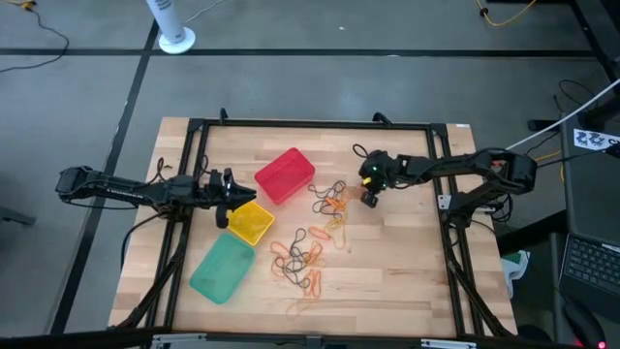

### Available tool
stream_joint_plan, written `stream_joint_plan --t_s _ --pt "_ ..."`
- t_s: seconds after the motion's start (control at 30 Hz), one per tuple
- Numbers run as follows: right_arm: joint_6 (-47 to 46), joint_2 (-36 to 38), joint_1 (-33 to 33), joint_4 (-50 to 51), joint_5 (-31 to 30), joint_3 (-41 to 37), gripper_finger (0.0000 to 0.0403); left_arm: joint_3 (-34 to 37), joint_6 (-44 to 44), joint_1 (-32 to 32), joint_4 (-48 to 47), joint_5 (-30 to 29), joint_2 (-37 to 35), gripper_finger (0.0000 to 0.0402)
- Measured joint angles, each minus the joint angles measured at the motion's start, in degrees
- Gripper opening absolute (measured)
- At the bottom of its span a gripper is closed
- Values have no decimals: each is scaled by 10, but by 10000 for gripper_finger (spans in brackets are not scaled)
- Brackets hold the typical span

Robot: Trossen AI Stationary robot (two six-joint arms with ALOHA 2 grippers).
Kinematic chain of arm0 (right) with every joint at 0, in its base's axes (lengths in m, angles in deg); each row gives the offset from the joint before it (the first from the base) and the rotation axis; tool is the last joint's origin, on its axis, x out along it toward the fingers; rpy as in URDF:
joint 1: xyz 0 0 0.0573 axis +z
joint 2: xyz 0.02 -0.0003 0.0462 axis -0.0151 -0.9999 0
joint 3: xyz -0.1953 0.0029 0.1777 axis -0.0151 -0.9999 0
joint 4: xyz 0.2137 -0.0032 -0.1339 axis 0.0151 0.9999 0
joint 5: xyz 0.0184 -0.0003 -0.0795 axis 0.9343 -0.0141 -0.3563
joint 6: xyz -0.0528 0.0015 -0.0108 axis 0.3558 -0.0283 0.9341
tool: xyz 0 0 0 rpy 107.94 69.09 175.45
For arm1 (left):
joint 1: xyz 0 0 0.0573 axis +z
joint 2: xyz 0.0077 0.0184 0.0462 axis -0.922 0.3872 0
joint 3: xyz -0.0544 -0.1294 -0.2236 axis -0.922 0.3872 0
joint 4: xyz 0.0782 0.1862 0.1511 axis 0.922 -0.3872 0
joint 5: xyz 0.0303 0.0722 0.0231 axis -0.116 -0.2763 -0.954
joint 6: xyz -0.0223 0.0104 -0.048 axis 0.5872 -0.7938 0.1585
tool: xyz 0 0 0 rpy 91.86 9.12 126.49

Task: Sort rubber bands into baskets
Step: Put the orange rubber band into the red bin

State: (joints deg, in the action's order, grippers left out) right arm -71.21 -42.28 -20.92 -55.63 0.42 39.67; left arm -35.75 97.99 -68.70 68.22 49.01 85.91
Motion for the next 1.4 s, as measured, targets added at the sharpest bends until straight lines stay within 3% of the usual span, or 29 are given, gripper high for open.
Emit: stream_joint_plan --t_s 0.33,0.47,0.77,1.03,1.3,1.4 --pt "35 0 0 -8 13 150 3 0 -17 -13 86 0 14 72" --pt "46 0 0 -62 13 184 2 -15 -36 -29 110 -1 38 72" --pt "45 -9 0 -211 37 191 2 -116 -118 -63 108 -7 152 72" --pt "44 -104 1 -355 84 191 2 -209 -138 -92 102 -7 278 72" --pt "44 -177 1 -412 84 191 3 -281 -174 -135 94 -7 380 72" --pt "44 -196 1 -422 84 191 3 -319 -170 -151 31 -7 409 72"
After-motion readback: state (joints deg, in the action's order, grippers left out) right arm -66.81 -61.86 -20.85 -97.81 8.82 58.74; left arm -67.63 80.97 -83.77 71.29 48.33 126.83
